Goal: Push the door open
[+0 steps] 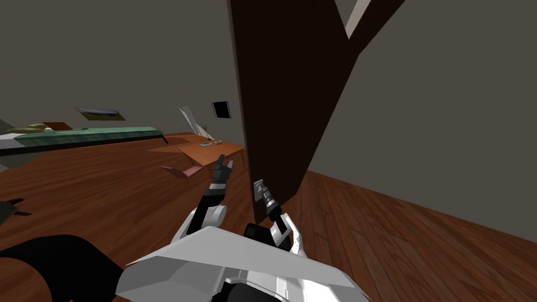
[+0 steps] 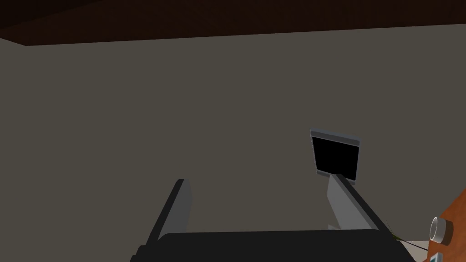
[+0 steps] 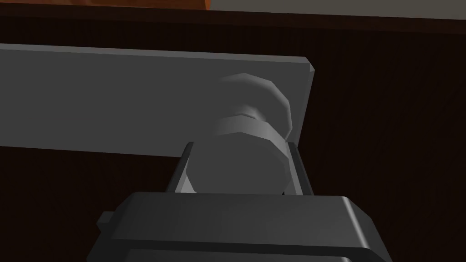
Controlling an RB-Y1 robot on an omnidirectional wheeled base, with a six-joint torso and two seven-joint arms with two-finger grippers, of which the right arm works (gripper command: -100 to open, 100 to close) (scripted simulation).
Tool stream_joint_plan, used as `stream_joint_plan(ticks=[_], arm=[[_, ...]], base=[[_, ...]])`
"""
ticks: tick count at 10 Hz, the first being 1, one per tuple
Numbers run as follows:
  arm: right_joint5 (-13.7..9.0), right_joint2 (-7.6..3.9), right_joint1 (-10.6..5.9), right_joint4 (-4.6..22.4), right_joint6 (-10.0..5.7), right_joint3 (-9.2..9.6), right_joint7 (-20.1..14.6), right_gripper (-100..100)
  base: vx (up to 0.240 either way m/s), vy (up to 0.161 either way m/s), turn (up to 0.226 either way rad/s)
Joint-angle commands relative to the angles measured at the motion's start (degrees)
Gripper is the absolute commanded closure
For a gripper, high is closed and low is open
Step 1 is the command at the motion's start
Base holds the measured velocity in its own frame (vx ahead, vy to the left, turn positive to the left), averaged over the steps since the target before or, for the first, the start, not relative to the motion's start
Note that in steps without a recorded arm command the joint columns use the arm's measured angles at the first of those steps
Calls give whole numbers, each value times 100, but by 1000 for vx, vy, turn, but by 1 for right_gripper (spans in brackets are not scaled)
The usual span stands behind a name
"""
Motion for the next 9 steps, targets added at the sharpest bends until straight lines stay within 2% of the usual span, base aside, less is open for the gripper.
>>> stream_joint_plan(ticks=[1,6,9], arm=[[72,8,48,-14,18,-112,-28,100],[382,246,273,-152,43,-251,-132,100],[511,401,367,-209,53,-309,-175,100]], base=[[104,171,-149],[85,203,-174],[69,185,-119]])
